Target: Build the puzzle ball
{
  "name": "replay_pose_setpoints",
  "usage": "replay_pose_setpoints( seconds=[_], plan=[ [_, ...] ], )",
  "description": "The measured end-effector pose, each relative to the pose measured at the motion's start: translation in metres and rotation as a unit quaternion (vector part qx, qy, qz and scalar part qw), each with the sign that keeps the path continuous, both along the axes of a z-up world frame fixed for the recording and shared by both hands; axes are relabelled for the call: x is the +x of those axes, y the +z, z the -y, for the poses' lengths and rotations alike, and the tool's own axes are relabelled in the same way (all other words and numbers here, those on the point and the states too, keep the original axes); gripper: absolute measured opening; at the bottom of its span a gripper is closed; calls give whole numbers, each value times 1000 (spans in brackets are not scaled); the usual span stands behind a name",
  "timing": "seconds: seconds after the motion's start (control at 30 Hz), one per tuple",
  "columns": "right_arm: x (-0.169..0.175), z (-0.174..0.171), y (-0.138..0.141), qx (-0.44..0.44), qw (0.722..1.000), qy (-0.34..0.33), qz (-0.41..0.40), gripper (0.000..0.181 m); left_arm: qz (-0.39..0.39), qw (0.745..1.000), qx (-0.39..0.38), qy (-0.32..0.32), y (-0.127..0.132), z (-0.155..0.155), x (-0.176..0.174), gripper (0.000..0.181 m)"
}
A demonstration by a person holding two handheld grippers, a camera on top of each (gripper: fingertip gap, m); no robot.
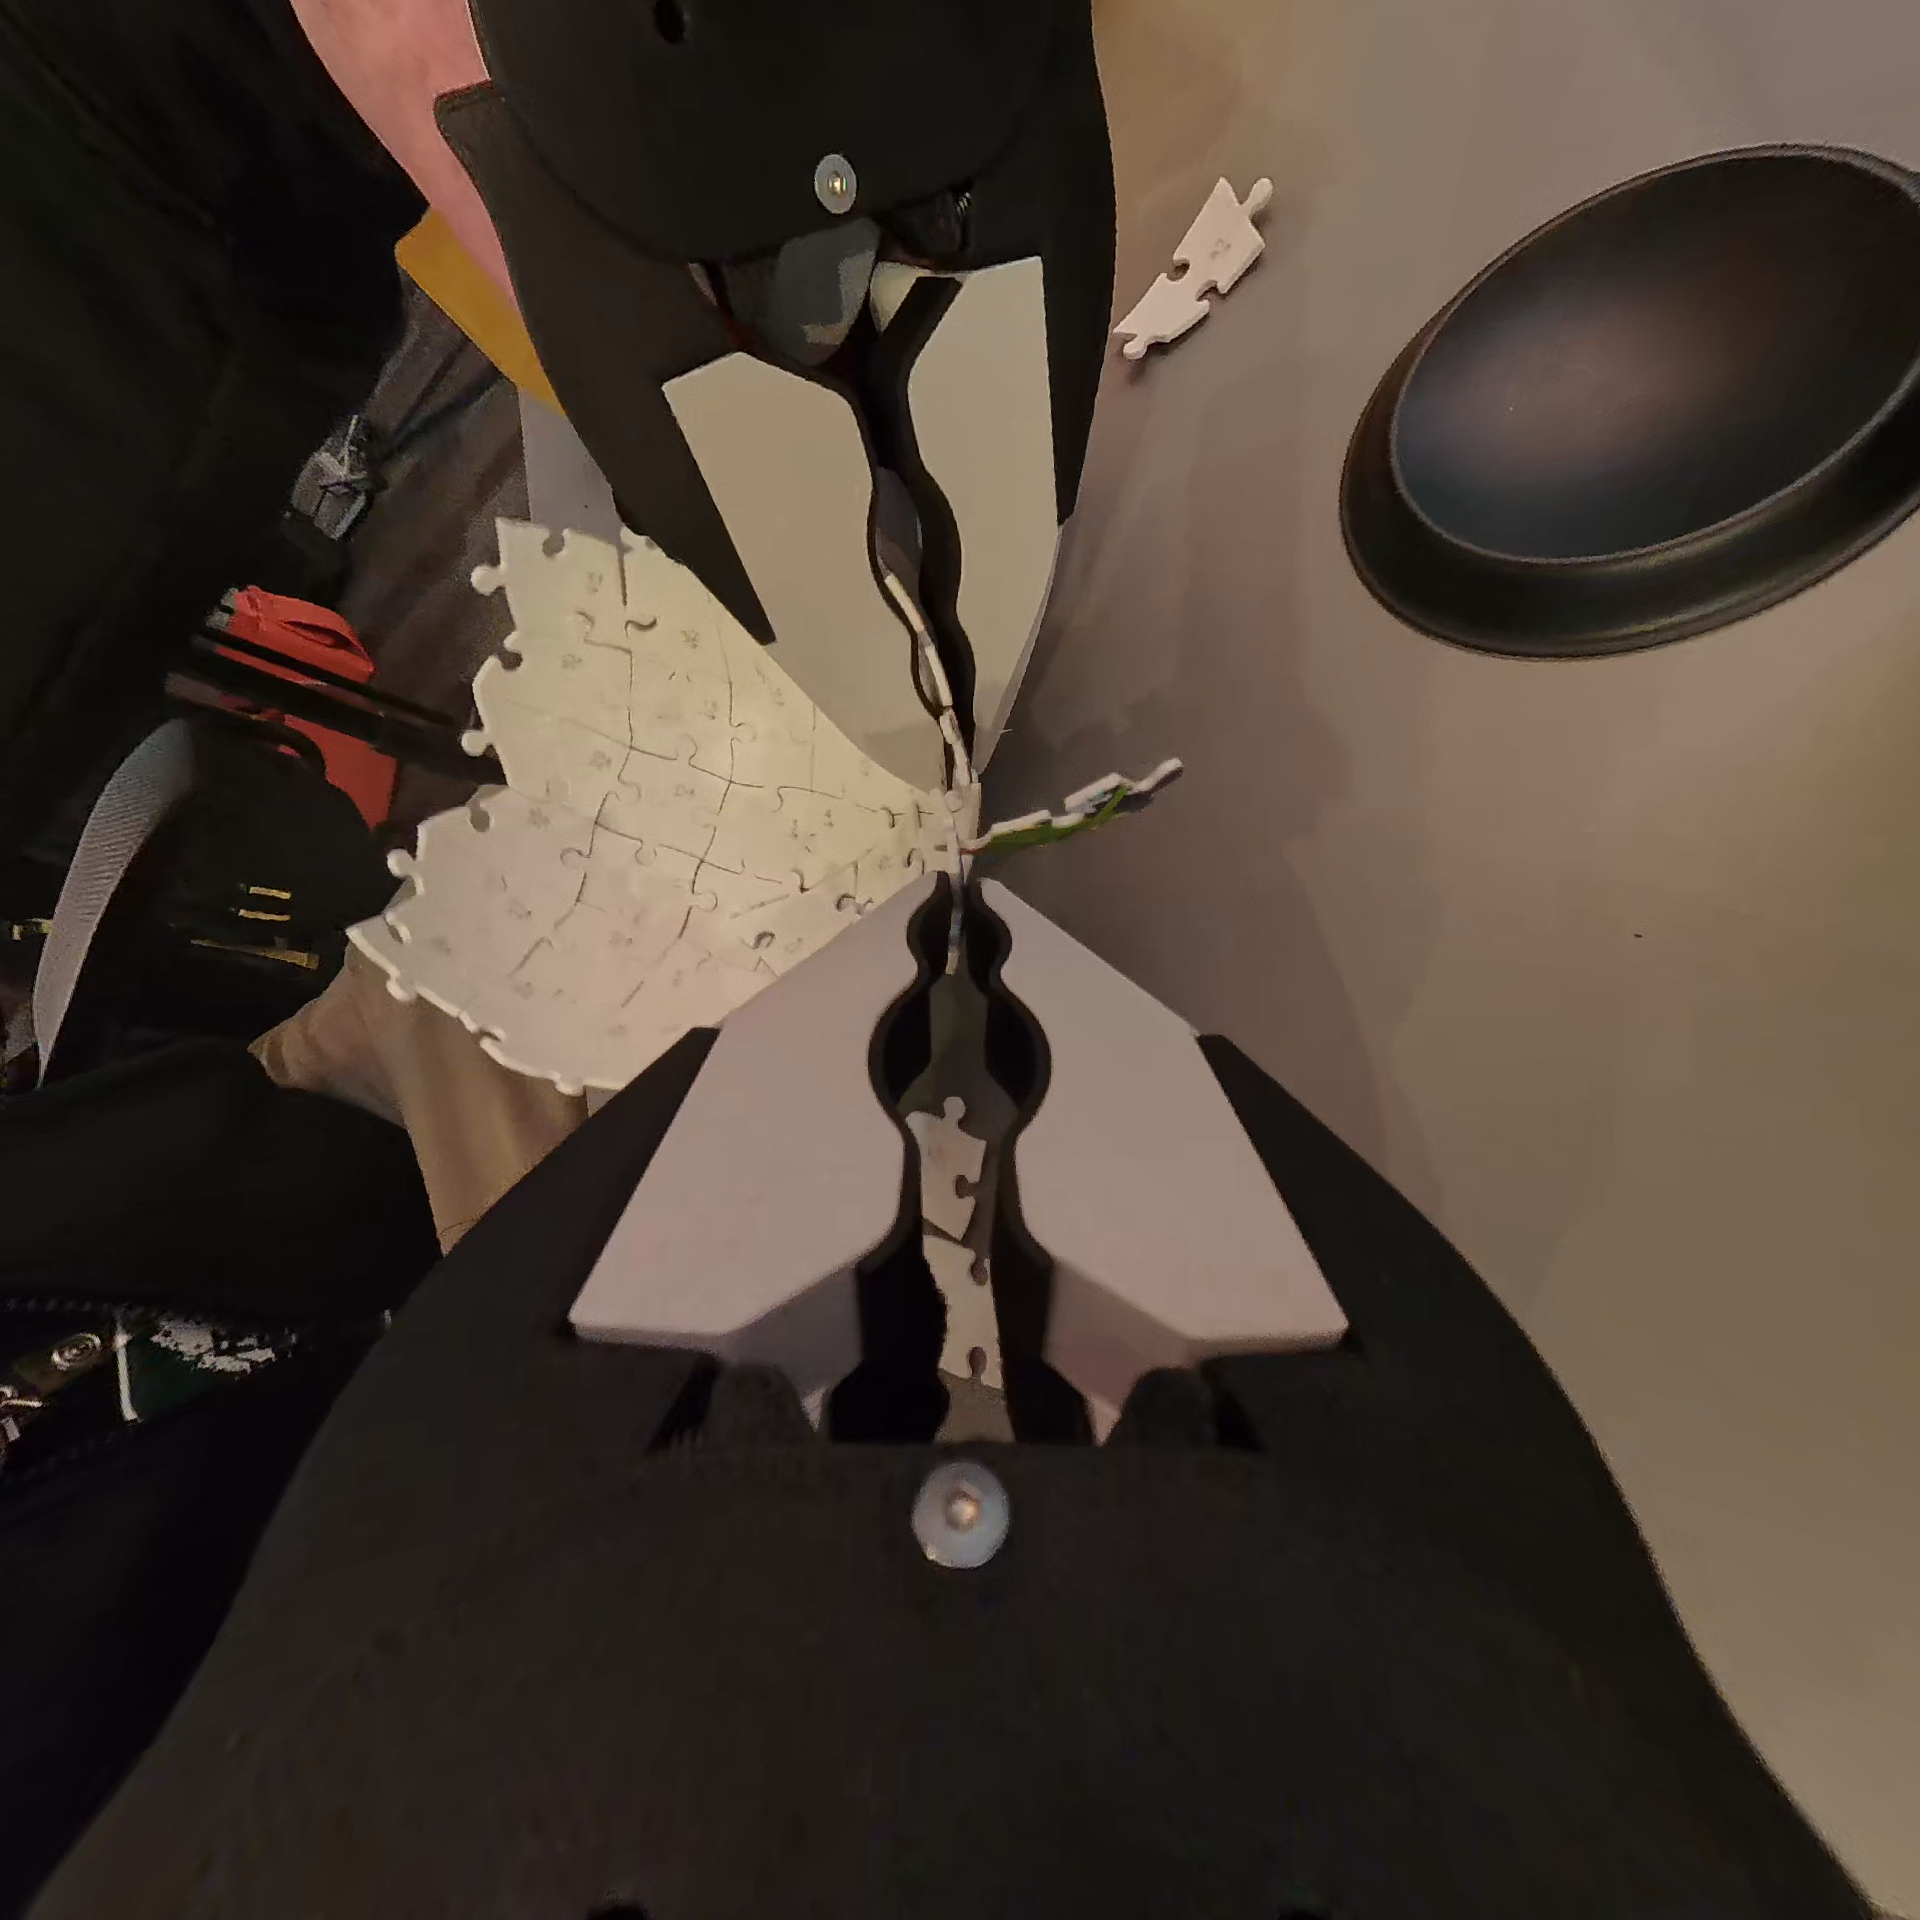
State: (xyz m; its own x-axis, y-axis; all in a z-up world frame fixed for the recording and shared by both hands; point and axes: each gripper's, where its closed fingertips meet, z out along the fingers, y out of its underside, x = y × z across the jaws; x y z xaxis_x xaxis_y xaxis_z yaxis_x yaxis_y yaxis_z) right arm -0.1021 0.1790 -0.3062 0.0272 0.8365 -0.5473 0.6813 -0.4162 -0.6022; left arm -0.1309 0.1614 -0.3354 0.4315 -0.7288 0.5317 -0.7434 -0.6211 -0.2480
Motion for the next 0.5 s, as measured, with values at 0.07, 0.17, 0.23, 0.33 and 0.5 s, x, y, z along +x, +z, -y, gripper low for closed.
replay_pose_setpoints(
  seconds=[0.07, 0.17, 0.23, 0.33, 0.5],
  plan=[
    [2, 1, 3, -7, 1000, 2, -2, 0, 3, 1000, 3, 0, 1, -1, 1, 3],
    [6, -1, 1, 3, 1000, 4, 9, 4, -11, 1000, -3, 0, -2, 1, -2, 3],
    [9, -1, 0, 10, 1000, 10, 18, 10, -7, 1000, -2, 1, -2, 1, -2, 3],
    [18, -12, -4, 42, 998, -4, 47, 0, -9, 1000, 0, 2, -2, 1, -3, 3],
    [14, -28, 10, 109, 993, -22, 33, 9, -6, 1000, 2, 5, -2, 2, -4, 3]
  ],
)
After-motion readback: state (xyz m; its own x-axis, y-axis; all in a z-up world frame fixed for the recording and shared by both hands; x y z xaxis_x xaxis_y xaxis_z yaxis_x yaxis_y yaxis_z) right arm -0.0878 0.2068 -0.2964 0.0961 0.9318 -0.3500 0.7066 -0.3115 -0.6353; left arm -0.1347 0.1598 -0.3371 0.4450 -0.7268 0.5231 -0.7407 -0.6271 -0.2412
